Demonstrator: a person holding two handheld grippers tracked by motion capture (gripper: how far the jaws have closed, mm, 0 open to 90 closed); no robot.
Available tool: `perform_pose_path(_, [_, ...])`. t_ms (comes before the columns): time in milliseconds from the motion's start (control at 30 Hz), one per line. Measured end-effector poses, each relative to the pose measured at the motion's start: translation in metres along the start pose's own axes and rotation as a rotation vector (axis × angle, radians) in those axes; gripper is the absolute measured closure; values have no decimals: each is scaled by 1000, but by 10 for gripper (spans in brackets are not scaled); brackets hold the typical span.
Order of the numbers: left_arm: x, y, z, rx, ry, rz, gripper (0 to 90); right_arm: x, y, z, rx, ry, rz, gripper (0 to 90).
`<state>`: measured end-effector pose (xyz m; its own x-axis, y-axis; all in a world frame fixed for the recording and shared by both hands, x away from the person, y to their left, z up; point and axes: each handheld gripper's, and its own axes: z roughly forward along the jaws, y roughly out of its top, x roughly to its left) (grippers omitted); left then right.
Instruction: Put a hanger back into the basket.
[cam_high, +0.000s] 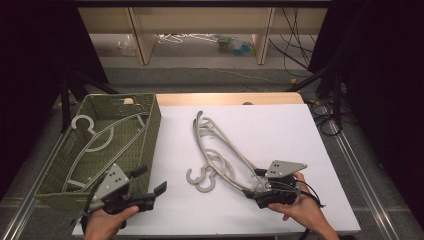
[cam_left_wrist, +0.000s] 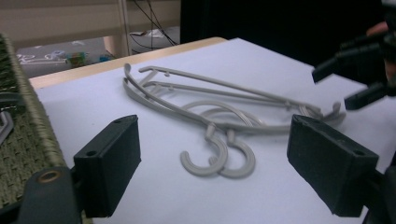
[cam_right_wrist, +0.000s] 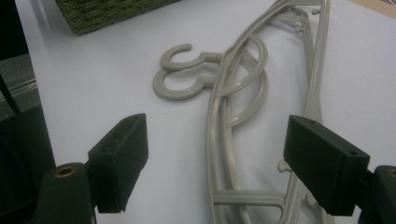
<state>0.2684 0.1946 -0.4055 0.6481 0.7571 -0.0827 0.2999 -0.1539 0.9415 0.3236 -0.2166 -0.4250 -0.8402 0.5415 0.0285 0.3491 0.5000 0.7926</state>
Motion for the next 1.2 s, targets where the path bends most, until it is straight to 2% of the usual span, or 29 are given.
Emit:
perform_pose_path(33, [-5,-4,1,7,0,-11,174,0,0,0,1,-4,-1,230])
perform_pose_path(67, [-9,-8,4,17,-27,16,174,1,0,1,2,-4,-1,229])
perform_pose_path(133, [-12,-10,5,16,-31,3,175,1,-1,1,4,2,-3,229])
perform_pose_path(233, [-17,-14,8,8,-34,40,175,1,-1,3,3,-3,-6,229])
perform_pose_path(267, [-20,-16,9,1,-34,34,175,1,-2,4,6,1,-6,230])
perform_pose_path(333, [-21,-19,12,20,-45,50,175,2,-2,5,11,0,-5,230])
perform_pose_path(367, [-24,-21,14,28,-42,21,175,2,-2,7,14,-2,-6,231])
perform_pose_path(400, [-24,-22,16,28,-51,47,174,3,-2,9,15,-3,-7,232])
perform_pose_path(500, [-27,-24,18,38,-59,42,175,6,-2,14,31,-2,-18,235])
perform_pose_path(633, [-26,-25,18,33,-64,50,175,13,1,25,65,0,-51,254])
perform_pose_path(733, [-25,-25,16,30,-49,43,175,17,4,34,93,-12,-83,273])
perform_pose_path(800, [-24,-26,15,37,-48,47,175,19,5,42,120,-11,-107,302])
perform_pose_path(833, [-24,-26,15,38,-49,46,175,19,6,46,117,-23,-117,308])
perform_pose_path(867, [-22,-25,16,38,-52,57,175,19,7,49,142,-21,-116,320])
perform_pose_path(900, [-23,-26,16,40,-50,38,175,18,7,54,151,-28,-134,346])
perform_pose_path(967, [-23,-27,17,41,-55,44,175,18,8,60,169,-19,-145,370])
perform_pose_path(1033, [-23,-27,17,45,-56,46,175,19,11,68,202,-27,-136,396])
perform_pose_path(1067, [-23,-27,18,46,-57,46,175,19,11,69,202,-24,-143,404])
perform_pose_path(1133, [-24,-27,17,45,-59,51,175,17,13,76,227,-55,-125,426])
perform_pose_path(1167, [-22,-26,17,44,-67,74,175,16,14,79,235,-59,-134,434])
perform_pose_path(1200, [-24,-27,17,42,-65,51,176,17,14,80,248,-61,-127,438])
